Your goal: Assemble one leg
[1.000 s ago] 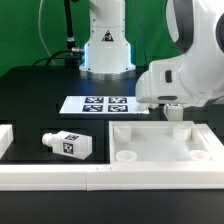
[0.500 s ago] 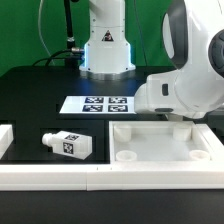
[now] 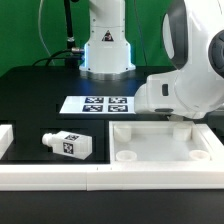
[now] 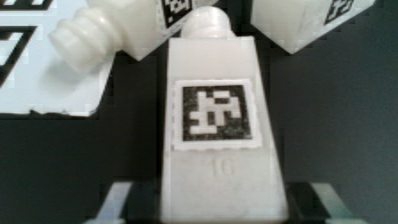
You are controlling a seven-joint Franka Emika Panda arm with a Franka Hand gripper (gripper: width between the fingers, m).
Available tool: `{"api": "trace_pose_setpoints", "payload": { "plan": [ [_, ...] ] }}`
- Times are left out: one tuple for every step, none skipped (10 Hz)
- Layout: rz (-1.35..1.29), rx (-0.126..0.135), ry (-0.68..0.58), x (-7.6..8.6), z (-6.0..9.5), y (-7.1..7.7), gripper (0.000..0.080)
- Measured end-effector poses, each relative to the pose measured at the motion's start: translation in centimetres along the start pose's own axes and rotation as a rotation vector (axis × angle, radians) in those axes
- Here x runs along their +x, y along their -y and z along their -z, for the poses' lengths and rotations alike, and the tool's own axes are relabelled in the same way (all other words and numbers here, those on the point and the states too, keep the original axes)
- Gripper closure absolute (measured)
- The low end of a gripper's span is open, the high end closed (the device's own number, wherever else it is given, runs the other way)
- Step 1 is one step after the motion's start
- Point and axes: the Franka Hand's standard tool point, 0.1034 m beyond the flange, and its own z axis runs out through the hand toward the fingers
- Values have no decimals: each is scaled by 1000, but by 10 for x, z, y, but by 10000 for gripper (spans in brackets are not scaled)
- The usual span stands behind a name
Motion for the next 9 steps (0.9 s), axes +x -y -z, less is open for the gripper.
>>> {"api": "trace_pose_setpoints", "payload": {
  "plan": [
    [9,4,-20,-3,12,-1,515],
    [25,13,-60,-12,36,-4,515],
    [58,14,-99,-23,67,-8,515],
    [73,16,-186,-26,99,-8,515],
    [78,20,-259,-27,115,-5,515],
    [85,9,-294,-30,124,-1,515],
    [55,16,-393,-19,122,9,515],
    [64,16,-434,-21,118,10,515],
    [65,28,-527,-16,125,11,514]
  ]
}}
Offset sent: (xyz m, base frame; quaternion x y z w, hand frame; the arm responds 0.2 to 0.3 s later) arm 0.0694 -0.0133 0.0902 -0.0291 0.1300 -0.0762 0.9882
